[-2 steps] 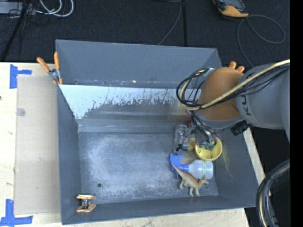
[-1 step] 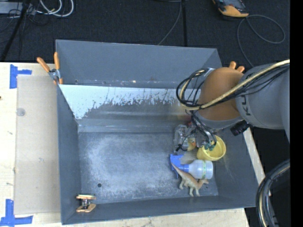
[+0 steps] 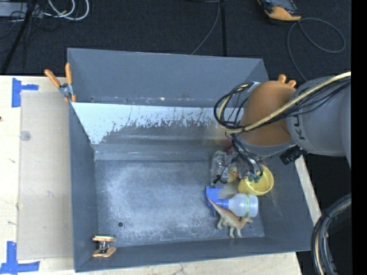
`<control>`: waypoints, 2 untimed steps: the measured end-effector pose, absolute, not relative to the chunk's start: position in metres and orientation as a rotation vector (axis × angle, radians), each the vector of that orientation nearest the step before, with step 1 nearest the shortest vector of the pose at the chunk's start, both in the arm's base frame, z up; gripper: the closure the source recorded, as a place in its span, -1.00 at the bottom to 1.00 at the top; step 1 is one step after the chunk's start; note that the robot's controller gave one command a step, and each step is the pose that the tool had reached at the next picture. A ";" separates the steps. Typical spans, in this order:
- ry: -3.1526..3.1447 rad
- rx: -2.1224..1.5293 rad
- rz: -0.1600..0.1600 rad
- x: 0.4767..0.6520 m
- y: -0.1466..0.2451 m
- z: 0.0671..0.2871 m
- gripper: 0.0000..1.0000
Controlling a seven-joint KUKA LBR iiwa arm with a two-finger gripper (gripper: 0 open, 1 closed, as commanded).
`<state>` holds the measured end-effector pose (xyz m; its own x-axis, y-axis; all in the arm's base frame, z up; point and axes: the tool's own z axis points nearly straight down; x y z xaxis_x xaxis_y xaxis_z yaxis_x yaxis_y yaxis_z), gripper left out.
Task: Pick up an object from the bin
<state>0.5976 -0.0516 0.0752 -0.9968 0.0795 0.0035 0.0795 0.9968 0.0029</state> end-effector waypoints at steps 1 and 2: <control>-3.136 -0.125 -0.004 0.597 -0.052 0.088 1.00; -3.140 -0.126 -0.003 0.599 -0.052 0.097 1.00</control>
Offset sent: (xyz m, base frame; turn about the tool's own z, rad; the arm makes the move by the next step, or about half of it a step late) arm 0.0001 0.0000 0.0235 0.0000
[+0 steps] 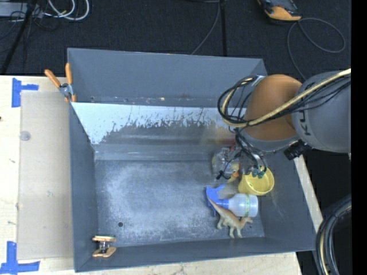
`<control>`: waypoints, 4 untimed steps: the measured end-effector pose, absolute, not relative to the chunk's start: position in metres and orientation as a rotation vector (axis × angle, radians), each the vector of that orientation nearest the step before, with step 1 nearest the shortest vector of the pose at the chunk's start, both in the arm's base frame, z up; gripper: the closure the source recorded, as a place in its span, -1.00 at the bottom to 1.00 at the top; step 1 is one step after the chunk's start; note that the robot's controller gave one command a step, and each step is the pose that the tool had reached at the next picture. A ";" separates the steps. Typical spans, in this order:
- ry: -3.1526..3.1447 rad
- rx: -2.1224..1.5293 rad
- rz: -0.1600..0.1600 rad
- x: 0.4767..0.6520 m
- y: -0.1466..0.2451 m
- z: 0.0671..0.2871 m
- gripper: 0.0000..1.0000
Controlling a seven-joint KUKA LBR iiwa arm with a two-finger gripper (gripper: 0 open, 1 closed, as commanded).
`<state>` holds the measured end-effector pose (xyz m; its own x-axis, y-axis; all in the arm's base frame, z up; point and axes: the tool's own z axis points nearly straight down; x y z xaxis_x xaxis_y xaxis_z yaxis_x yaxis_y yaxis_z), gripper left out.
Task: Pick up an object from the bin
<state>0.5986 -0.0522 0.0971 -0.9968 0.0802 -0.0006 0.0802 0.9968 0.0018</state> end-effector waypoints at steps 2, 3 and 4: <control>3.141 0.127 0.004 0.598 -0.052 0.117 1.00; 3.139 0.128 0.004 0.598 -0.052 0.126 1.00; 3.139 0.128 0.004 0.599 -0.052 0.131 1.00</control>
Offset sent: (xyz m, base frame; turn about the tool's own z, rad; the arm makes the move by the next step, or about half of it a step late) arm 0.0000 0.0001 0.0406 0.0000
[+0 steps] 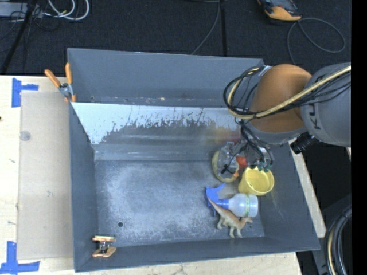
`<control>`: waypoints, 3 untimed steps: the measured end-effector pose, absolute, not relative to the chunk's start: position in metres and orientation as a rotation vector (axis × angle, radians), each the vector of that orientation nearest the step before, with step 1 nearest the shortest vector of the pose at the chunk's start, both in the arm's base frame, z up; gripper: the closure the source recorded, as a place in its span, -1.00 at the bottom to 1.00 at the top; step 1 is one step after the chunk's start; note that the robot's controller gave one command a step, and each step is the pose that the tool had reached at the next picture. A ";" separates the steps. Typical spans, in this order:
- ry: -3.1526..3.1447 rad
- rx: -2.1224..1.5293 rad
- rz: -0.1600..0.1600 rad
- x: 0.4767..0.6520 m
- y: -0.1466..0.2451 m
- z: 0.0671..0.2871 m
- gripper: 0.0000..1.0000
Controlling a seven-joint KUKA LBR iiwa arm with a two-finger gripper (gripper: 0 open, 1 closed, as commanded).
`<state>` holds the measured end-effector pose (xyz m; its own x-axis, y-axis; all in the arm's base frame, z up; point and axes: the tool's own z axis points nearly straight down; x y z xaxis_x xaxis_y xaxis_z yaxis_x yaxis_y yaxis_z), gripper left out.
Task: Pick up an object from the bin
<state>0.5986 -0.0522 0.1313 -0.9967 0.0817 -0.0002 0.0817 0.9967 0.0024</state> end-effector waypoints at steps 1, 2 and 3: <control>3.137 0.129 0.004 0.599 -0.052 0.136 1.00; 3.138 0.130 0.005 0.599 -0.052 0.139 1.00; 3.138 0.131 0.005 0.599 -0.052 0.144 1.00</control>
Offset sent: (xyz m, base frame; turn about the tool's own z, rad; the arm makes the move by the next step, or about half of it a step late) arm 0.0000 0.0000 0.0210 0.0000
